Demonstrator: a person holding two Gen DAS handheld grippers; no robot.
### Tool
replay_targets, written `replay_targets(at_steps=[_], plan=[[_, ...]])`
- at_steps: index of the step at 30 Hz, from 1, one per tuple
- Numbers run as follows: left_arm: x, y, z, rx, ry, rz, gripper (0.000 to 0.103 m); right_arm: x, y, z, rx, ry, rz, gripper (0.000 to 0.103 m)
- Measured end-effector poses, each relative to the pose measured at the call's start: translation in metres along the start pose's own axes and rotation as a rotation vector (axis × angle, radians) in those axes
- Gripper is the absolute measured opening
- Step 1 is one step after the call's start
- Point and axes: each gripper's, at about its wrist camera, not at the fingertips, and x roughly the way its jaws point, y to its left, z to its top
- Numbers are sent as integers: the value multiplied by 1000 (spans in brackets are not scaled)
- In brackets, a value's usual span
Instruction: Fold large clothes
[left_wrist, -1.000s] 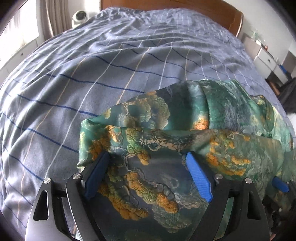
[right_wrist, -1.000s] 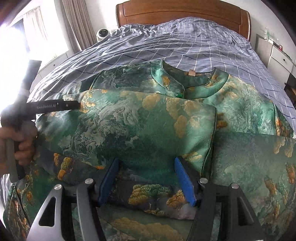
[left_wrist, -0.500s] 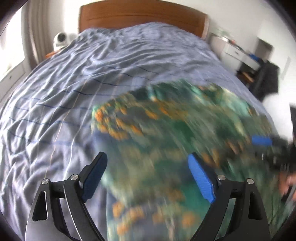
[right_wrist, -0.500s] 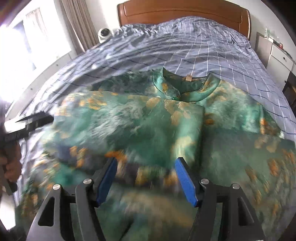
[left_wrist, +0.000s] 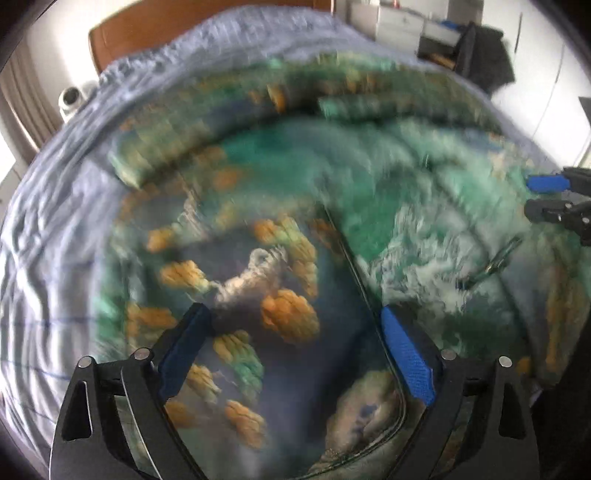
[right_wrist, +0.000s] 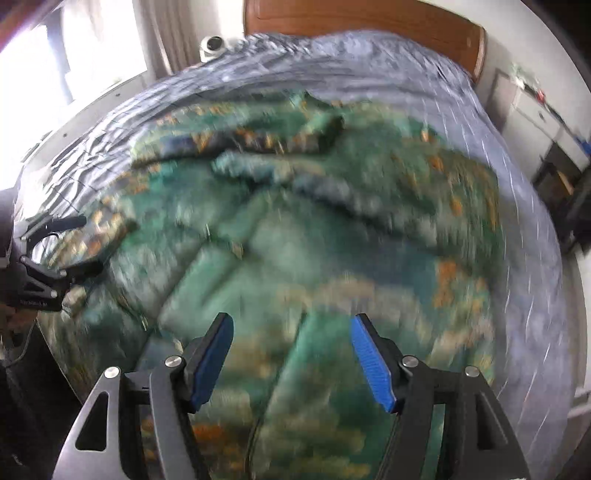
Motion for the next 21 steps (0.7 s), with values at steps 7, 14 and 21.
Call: replay_targets(at_steps=[7, 14, 21], plan=[[-19, 4, 2, -62, 3, 16, 97, 24, 5, -22, 24, 7, -54, 69], [-58, 17, -23, -154, -40, 22, 97, -29, 3, -38, 16, -77, -108, 69], [-30, 23, -39, -205, 24, 14, 97, -10, -9, -65, 77, 19, -125, 69]])
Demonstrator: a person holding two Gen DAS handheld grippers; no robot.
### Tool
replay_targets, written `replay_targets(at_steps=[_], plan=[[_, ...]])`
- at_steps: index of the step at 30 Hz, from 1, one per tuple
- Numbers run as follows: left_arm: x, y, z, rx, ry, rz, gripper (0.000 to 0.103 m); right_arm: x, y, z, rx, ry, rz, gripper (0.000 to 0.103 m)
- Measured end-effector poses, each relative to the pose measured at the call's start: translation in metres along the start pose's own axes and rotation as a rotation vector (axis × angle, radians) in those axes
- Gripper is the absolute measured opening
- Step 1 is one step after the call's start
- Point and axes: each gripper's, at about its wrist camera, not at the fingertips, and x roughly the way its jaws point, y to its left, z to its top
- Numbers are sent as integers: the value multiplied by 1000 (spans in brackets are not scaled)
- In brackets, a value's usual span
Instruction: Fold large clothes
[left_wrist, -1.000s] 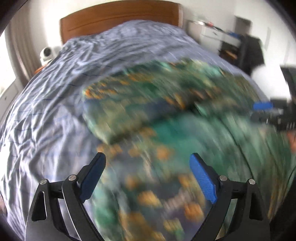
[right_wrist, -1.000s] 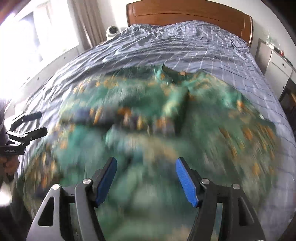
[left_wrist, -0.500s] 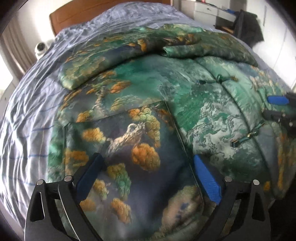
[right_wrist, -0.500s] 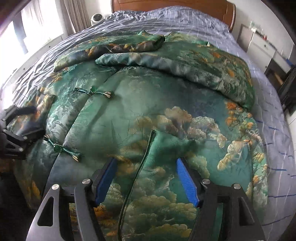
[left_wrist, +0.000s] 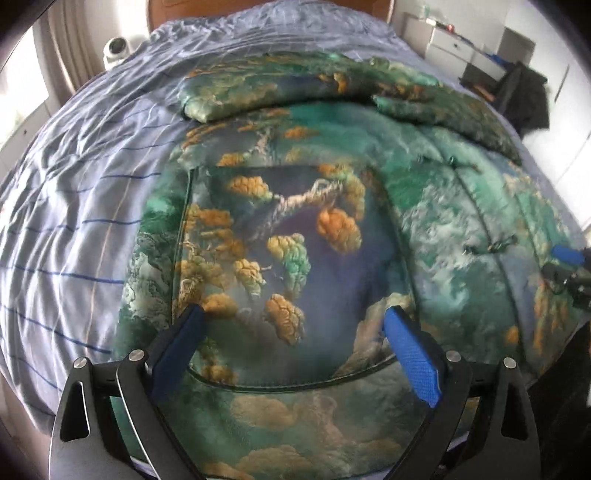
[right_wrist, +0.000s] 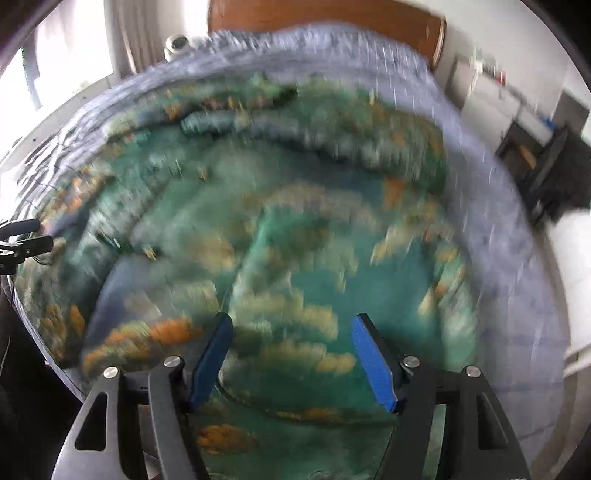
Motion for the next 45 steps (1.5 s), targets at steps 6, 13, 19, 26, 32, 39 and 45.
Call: replay_targets(at_steps=[6, 13, 19, 26, 32, 39, 45], plan=[[-27, 5, 2, -29, -24, -3, 97, -5, -4, -6, 53, -27, 12, 69], [-91, 32, 12, -120, -159, 30, 97, -36, -11, -4, 66, -125, -8, 69], [-137, 57, 17, -204, -257, 42, 98, -64, -27, 1, 113, -213, -21, 69], [-190, 99, 23, -268, -380, 128, 102, -96, -58, 10, 165, -265, -13, 69], [-111, 143, 12, -318, -135, -7, 102, -95, -120, -5, 310, -207, -28, 74], [-7, 115, -18, -234, 81, -175, 102, -31, -154, -47, 470, -2, 136, 74], [10, 76, -27, -78, 135, -192, 102, -6, -147, -62, 398, 72, 204, 75]])
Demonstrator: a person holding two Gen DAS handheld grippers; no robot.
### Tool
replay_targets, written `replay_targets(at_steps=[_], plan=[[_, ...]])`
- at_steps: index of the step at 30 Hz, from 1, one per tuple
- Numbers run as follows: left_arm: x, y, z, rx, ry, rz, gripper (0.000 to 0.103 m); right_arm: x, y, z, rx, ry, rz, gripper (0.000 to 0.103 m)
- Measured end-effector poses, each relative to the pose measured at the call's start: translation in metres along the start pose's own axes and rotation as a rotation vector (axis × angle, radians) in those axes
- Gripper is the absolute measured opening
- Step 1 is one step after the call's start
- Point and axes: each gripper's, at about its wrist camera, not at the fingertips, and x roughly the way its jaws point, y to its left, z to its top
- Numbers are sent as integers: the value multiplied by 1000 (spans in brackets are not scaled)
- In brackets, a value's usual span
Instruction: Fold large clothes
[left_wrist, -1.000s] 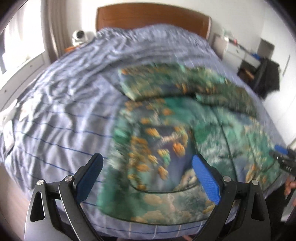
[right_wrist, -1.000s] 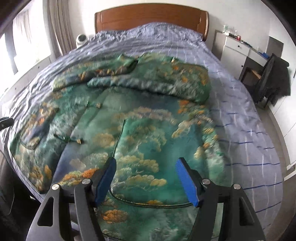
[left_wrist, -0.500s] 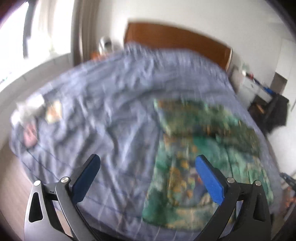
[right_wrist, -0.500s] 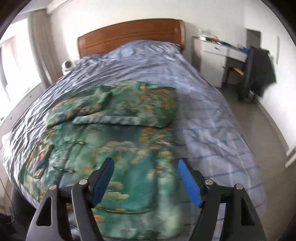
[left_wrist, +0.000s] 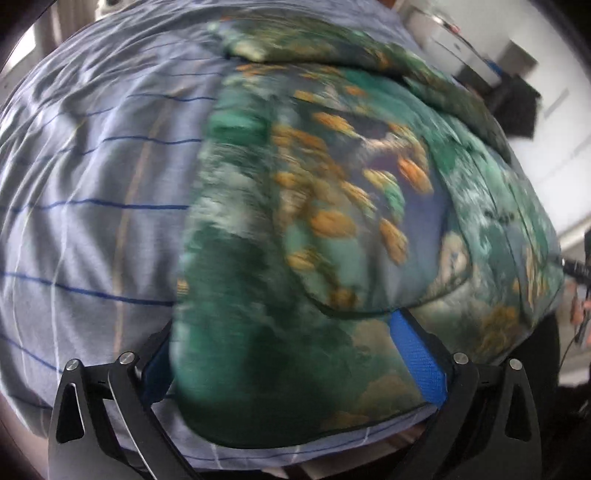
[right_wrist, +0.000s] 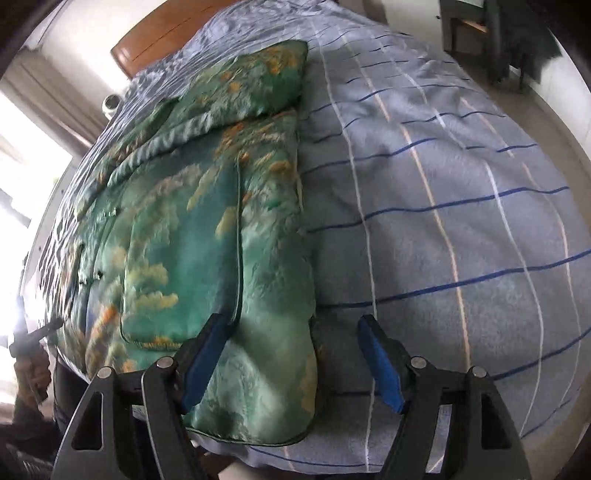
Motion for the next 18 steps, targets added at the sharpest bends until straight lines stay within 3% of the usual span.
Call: replay_targets(at_steps=[3, 5, 6, 7, 8, 9, 10, 13, 18], plan=[[-1, -6, -4, -4, 6, 3, 97, 2, 0, 0, -29, 21, 40, 75], [-5, -6, -3, -18, 19, 12, 80, 4, 1, 1, -32, 60, 88, 73], [-8, -6, -2, -25, 27, 14, 68, 4, 4, 1, -39, 71, 106, 52], [-12, -6, -2, -27, 27, 13, 48, 4, 8, 2, -58, 82, 119, 39], [-14, -4, -1, -30, 25, 14, 38, 3, 12, 2, -78, 85, 104, 26], [-18, -2, -1, -44, 24, 17, 25, 2, 15, 3, -89, 85, 92, 17], [-23, 3, 1, -62, 21, 7, 17, 0, 18, 4, -90, 79, 92, 15], [-39, 10, 3, -114, -9, -34, 13, -11, 22, 9, -71, 52, 107, 14], [-76, 8, 2, -117, -81, -77, 11, -44, 34, 20, -55, -24, 137, 13]])
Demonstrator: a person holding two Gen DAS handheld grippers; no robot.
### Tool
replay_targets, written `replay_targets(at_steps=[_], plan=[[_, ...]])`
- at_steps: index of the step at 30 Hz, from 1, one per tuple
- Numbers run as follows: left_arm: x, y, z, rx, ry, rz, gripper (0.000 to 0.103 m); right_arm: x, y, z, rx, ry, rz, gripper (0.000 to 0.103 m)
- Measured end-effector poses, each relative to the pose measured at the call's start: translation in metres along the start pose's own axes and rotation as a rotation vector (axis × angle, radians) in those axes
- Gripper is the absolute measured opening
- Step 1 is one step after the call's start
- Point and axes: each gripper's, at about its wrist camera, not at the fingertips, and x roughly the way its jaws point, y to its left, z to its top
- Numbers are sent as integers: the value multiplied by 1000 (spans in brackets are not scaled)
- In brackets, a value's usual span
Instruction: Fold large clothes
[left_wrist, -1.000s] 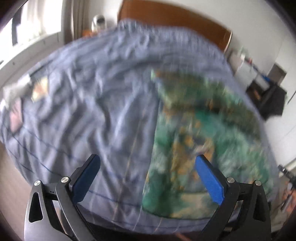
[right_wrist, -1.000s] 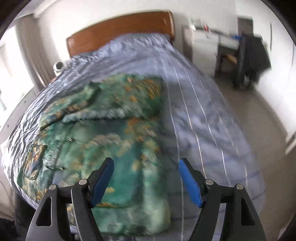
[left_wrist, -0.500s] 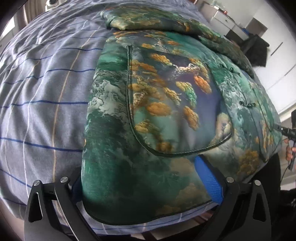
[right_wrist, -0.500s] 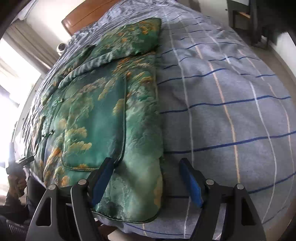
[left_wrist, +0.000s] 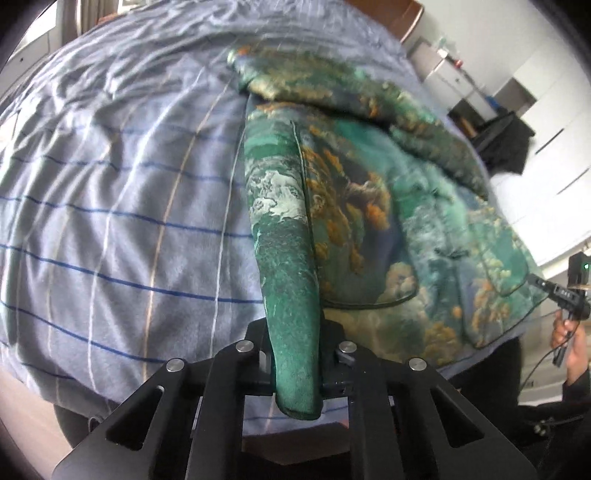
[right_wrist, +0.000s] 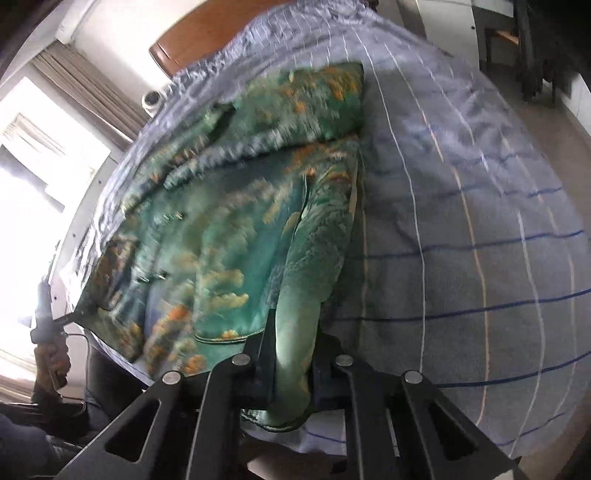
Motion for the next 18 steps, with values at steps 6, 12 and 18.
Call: replay_targets(at_steps=[6, 12, 18], plan=[[-18, -3, -11, 13, 1, 5, 10, -15, 12, -1, -15, -14, 9, 12], [-37, 0, -38, 1, 55, 9, 10, -25, 13, -23, 9, 12, 24, 12], [-74, 11, -76, -63, 121, -33, 10, -50, 9, -60, 127, 71, 115, 12]])
